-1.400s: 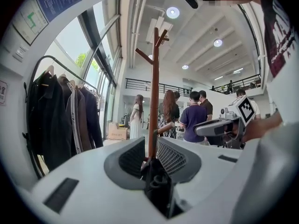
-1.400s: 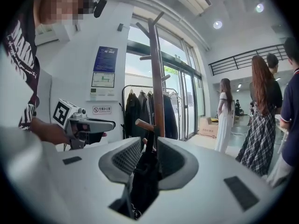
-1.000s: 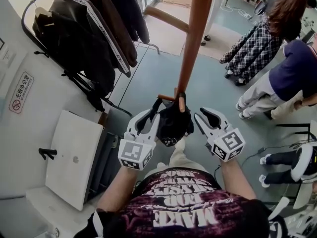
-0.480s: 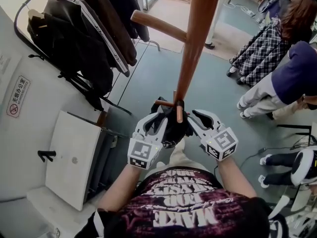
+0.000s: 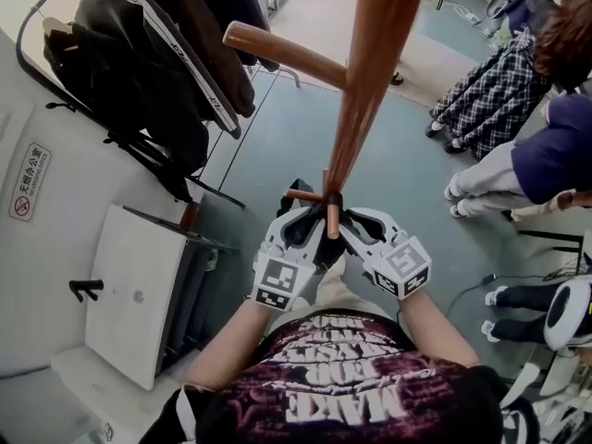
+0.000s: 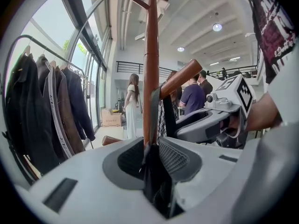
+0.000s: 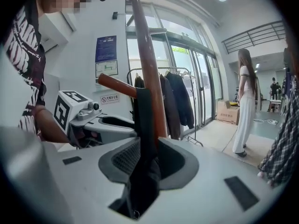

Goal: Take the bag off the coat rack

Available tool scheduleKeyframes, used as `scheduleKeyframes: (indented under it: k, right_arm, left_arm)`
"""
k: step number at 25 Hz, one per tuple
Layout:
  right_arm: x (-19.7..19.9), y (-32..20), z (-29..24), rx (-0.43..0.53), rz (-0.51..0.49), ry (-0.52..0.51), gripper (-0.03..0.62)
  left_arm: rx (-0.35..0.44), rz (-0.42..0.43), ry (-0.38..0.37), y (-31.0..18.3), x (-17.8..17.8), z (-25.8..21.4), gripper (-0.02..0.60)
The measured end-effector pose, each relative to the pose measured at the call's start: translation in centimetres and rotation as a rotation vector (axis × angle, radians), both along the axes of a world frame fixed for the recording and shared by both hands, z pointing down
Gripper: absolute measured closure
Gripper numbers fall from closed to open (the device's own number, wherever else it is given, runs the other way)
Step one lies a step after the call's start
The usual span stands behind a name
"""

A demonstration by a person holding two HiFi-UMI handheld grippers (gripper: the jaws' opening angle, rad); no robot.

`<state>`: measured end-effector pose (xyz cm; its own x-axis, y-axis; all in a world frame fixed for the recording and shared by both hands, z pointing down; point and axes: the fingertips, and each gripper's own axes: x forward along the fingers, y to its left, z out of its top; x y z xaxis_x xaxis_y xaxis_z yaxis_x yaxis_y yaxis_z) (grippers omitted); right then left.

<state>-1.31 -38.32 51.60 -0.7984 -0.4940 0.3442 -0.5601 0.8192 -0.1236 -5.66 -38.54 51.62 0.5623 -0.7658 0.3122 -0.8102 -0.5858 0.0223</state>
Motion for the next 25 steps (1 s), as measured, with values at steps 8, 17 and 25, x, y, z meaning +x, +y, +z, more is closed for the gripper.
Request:
scheduleKeyframes:
  k: [8,17,25]
  right_arm:
    - [-1.1,-0.4,1.1,0.019,0.004,0.026,0.531]
    - [-0.3,0.5,0.8,0.039,0.031,0.021,0.585]
    - [0.1,1.6,-1.3,0.046,0.046,-0.014,0.585]
  left_arm:
    - [0.05,-0.036,-0.043,-0.8,0.4,0.4,0.531]
    - [0.032,-0.085,0.01,-0.4,0.3,-0.1,0.571]
    - [0.051,-0.066,0.031,1.4,-0.3,-2.2,0.572]
